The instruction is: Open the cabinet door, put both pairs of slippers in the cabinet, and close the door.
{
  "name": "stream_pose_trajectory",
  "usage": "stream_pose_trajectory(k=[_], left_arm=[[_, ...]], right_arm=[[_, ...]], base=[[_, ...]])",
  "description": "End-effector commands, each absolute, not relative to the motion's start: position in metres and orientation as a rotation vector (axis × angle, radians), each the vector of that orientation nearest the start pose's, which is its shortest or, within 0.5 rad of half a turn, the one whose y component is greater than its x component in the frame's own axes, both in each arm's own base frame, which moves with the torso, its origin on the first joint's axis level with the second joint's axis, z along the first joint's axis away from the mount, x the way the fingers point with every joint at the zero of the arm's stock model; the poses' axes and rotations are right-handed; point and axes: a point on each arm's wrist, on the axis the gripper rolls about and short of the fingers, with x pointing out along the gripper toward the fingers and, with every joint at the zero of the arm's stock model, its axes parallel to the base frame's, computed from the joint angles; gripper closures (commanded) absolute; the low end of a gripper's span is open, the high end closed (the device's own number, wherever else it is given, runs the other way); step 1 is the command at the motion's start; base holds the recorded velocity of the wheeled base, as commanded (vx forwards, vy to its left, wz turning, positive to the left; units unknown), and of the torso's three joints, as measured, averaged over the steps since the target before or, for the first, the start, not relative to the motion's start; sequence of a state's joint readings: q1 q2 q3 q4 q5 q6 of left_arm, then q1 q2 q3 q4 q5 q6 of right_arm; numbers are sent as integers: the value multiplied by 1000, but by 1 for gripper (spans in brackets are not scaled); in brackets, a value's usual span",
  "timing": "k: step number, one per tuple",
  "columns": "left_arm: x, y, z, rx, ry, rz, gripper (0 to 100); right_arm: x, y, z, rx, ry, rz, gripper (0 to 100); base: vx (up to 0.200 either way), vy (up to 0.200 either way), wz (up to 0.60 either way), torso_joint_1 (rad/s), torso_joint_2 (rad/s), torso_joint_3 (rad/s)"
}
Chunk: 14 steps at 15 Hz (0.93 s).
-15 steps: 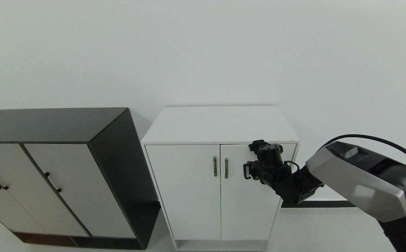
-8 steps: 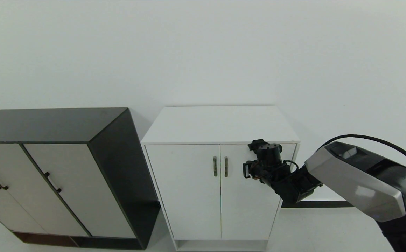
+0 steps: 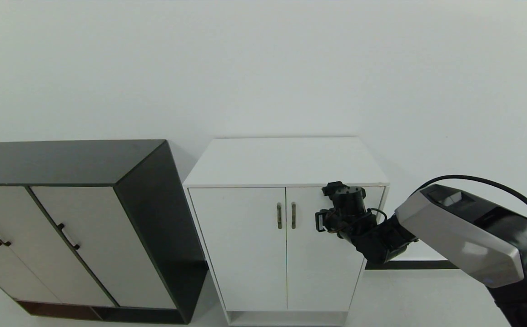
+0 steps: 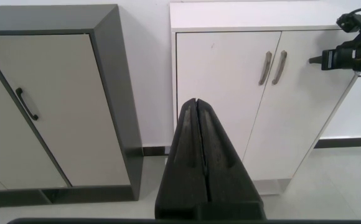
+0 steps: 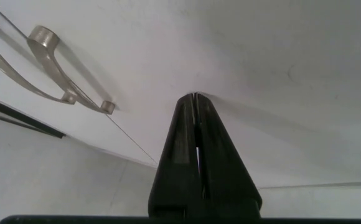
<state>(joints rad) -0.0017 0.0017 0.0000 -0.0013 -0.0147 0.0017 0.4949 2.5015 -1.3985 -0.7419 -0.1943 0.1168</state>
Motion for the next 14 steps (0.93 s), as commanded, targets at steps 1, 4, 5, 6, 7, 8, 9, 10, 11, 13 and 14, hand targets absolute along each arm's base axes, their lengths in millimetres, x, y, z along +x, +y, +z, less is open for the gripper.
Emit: stream_pose_trajectory(k=[1, 4, 5, 6, 7, 8, 9, 10, 11, 13, 14], left_arm=[[-23, 0, 76, 2, 0, -17, 100], [-23, 0, 76, 2, 0, -17, 100], [-23, 0, 76, 2, 0, -15, 100], [-23, 0, 76, 2, 0, -17, 100], [-23, 0, 76, 2, 0, -15, 100], [-23, 0, 76, 0, 0, -15, 100], [-23, 0, 76, 0, 0, -15, 100], [-23, 0, 76, 0, 0, -15, 100], [-23, 0, 76, 0, 0, -15, 100], [-23, 0, 76, 0, 0, -14, 100], [-23, 0, 76, 0, 0, -12, 100]], right_arm=[[427, 225, 19, -9, 361, 275, 100], [426, 224, 23, -6, 356, 274, 100], [423, 223, 28, -5, 354, 274, 100], [417, 220, 33, -7, 358, 275, 100], [410, 217, 44, -7, 353, 269, 100], [401, 213, 56, -10, 345, 244, 100], [391, 208, 68, -15, 339, 219, 100], [383, 202, 76, -18, 338, 204, 100], [363, 189, 95, -17, 333, 190, 100], [331, 168, 120, -15, 320, 159, 100], [312, 155, 130, -20, 313, 111, 100]], base=[[0, 0, 0, 0, 0, 0], [0, 0, 0, 0, 0, 0], [0, 0, 0, 0, 0, 0], [0, 0, 0, 0, 0, 0], [0, 0, 0, 0, 0, 0], [0, 0, 0, 0, 0, 0], [0, 0, 0, 0, 0, 0], [0, 0, 0, 0, 0, 0], [0, 0, 0, 0, 0, 0], [0, 0, 0, 0, 0, 0], [0, 0, 0, 0, 0, 0]])
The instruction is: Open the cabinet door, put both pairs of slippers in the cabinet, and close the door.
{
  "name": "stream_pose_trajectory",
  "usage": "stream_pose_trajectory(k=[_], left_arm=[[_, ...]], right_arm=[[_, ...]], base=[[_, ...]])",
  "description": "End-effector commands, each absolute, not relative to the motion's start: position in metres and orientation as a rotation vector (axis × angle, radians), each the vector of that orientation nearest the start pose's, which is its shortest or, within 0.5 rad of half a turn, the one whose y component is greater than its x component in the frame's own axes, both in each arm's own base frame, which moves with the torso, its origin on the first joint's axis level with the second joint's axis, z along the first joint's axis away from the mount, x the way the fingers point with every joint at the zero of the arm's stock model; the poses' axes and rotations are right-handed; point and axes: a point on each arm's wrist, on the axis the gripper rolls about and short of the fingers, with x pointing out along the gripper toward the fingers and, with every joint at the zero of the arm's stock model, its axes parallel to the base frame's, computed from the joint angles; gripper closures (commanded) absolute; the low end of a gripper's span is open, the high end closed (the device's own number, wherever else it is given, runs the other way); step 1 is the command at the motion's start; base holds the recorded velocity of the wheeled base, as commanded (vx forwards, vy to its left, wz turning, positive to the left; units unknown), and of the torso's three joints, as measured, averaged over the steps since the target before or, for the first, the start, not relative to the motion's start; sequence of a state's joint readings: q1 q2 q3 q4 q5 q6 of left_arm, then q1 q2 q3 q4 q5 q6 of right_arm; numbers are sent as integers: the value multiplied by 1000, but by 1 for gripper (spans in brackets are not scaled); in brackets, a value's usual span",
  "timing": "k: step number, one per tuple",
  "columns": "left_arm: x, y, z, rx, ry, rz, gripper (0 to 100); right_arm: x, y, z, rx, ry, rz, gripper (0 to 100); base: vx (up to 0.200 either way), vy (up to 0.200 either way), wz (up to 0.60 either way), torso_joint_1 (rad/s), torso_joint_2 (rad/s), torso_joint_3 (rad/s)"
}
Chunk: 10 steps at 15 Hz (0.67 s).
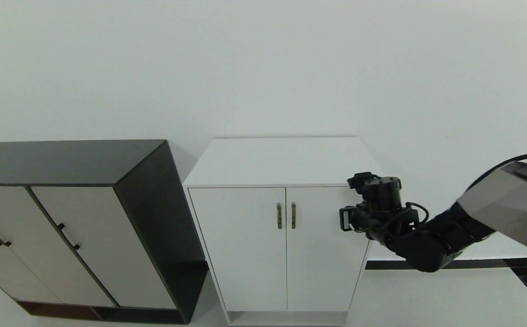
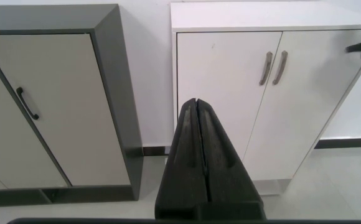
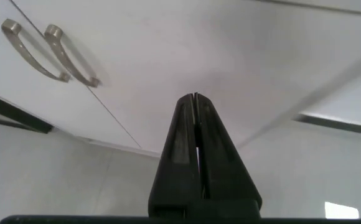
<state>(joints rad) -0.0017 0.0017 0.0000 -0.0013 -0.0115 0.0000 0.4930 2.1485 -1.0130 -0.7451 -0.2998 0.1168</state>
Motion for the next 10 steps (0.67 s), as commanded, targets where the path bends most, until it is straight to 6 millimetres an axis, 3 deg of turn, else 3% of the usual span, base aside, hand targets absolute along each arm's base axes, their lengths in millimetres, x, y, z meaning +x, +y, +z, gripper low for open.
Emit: stream_pose_trajectory(k=[1, 4, 7, 10], left_arm=[[-23, 0, 76, 0, 0, -12, 100], [-23, 0, 76, 0, 0, -14, 100], [-23, 0, 76, 2, 2, -15, 100], [-23, 0, 76, 2, 0, -17, 100]], right_arm=[[294, 143, 139, -25, 303, 73, 100], [232, 104, 150, -28, 303, 44, 100], [178, 76, 129, -54, 372, 40, 100], [138, 57, 115, -63, 395, 43, 100]], base=[[0, 0, 0, 0, 0, 0], [0, 0, 0, 0, 0, 0], [0, 0, 0, 0, 0, 0], [0, 0, 0, 0, 0, 0]])
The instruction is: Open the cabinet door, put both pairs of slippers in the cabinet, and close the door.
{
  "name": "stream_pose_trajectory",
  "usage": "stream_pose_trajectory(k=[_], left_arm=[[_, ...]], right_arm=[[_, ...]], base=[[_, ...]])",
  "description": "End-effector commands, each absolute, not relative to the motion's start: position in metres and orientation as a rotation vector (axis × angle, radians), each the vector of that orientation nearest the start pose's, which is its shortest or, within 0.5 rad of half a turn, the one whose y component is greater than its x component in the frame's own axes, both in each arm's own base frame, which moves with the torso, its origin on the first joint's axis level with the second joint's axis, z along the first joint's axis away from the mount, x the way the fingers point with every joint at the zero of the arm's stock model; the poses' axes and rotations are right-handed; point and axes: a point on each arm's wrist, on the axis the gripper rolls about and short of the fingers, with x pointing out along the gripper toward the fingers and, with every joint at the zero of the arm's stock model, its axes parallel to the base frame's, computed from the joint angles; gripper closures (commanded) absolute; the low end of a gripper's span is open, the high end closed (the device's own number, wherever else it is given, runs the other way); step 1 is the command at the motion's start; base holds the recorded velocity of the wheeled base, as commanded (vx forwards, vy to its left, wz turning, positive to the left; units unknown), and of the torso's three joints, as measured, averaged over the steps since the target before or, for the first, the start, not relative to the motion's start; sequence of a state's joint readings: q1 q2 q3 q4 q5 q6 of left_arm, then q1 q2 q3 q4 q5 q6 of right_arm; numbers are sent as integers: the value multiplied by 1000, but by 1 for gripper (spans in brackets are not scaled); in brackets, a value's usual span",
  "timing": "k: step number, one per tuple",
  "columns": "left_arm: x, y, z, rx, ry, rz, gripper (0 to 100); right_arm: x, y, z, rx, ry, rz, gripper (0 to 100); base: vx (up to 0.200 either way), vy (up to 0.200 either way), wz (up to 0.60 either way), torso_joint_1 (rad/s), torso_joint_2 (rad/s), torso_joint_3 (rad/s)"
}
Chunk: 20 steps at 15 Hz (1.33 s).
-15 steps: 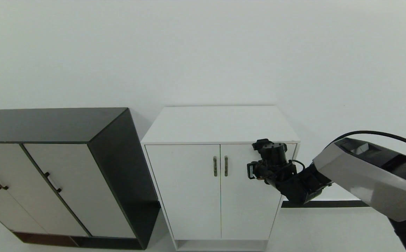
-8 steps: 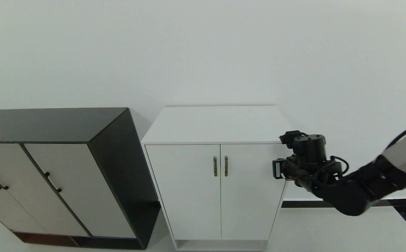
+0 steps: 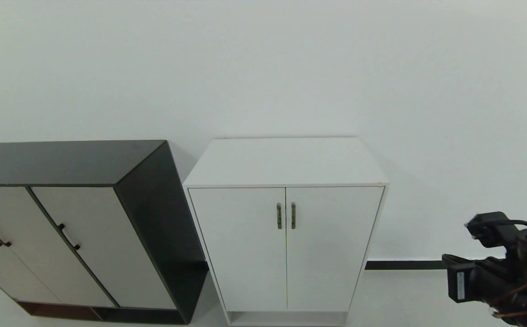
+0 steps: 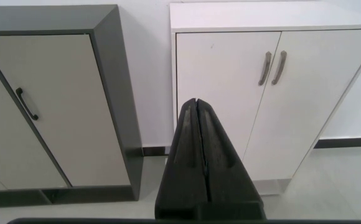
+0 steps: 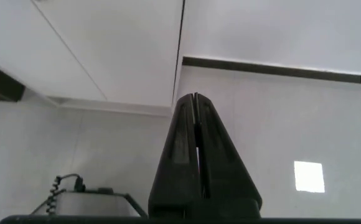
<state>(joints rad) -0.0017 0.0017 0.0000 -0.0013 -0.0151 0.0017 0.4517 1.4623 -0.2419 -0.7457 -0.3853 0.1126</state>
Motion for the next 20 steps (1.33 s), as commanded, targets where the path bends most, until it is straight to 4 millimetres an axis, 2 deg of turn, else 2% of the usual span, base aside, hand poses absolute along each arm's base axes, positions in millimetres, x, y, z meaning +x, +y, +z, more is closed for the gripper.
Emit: stream_pose_trajectory(k=[1, 4, 6, 8, 12, 15, 20], left_arm=[[-23, 0, 76, 2, 0, -17, 100], [-23, 0, 76, 2, 0, -17, 100], [-23, 0, 76, 2, 0, -15, 100], [-23, 0, 76, 2, 0, -17, 100], [-23, 0, 76, 2, 0, -17, 100], [-23, 0, 76, 2, 0, -17, 100], [-23, 0, 76, 3, 0, -18, 100]], right_arm=[[130, 53, 112, -63, 400, 52, 100], [108, 45, 97, -65, 453, 135, 100], [99, 42, 96, -57, 491, 202, 100], [75, 34, 89, -134, 581, 348, 100], [45, 22, 79, -171, 654, 429, 100], [33, 16, 76, -166, 651, 450, 100], [29, 14, 77, -151, 607, 458, 100]], base=[[0, 0, 0, 0, 0, 0], [0, 0, 0, 0, 0, 0], [0, 0, 0, 0, 0, 0], [0, 0, 0, 0, 0, 0], [0, 0, 0, 0, 0, 0], [0, 0, 0, 0, 0, 0], [0, 0, 0, 0, 0, 0]])
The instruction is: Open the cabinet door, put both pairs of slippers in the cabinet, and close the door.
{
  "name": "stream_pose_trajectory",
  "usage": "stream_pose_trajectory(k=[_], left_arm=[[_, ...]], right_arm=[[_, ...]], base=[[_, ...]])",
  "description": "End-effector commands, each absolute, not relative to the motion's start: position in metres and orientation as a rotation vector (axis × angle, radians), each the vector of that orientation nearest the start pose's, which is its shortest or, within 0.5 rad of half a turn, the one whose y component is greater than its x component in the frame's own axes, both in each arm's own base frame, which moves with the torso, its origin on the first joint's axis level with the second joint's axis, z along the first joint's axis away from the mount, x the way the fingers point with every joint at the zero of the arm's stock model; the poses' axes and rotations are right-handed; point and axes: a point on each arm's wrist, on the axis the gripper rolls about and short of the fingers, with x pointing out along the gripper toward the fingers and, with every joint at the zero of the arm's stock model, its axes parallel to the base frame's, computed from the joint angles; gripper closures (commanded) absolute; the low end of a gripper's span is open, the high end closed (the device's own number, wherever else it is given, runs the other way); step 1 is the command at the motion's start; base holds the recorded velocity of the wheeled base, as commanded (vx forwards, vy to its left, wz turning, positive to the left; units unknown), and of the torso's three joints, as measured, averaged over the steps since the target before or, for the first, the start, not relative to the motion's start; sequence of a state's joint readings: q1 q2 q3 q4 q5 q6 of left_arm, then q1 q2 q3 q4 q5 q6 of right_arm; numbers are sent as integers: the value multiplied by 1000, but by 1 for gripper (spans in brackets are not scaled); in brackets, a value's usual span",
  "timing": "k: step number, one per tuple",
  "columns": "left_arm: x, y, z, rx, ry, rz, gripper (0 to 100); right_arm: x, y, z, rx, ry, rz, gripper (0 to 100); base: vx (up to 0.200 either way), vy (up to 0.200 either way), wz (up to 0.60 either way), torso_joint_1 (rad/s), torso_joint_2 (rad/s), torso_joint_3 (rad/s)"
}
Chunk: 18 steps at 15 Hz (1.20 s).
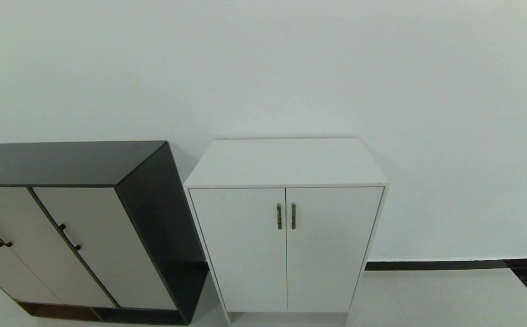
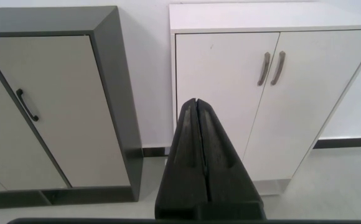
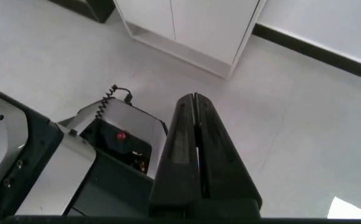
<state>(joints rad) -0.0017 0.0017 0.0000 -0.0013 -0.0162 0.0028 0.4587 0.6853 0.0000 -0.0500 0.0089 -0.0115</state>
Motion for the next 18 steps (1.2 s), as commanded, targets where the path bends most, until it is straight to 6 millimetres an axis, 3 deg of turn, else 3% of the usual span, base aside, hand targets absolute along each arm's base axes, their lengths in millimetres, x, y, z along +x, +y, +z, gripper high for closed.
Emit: stream_pose_trajectory(k=[1, 5, 8, 10, 14, 18], left_arm=[[-23, 0, 76, 2, 0, -17, 100], [-23, 0, 76, 3, 0, -17, 100], [-23, 0, 76, 2, 0, -17, 100], [-23, 0, 76, 2, 0, -17, 100], [-23, 0, 76, 2, 0, -17, 100], [-23, 0, 76, 5, 0, -14, 100]], right_arm=[[28, 15, 77, -153, 608, 475, 100], [19, 11, 76, -143, 565, 493, 100], [7, 1, 79, -44, 385, 140, 100], [-5, 0, 79, -16, 222, 18, 100], [-23, 0, 75, -11, 0, -15, 100], [-23, 0, 75, -6, 0, -15, 100]], base=[[0, 0, 0, 0, 0, 0], [0, 0, 0, 0, 0, 0], [0, 0, 0, 0, 0, 0], [0, 0, 0, 0, 0, 0], [0, 0, 0, 0, 0, 0], [0, 0, 0, 0, 0, 0]])
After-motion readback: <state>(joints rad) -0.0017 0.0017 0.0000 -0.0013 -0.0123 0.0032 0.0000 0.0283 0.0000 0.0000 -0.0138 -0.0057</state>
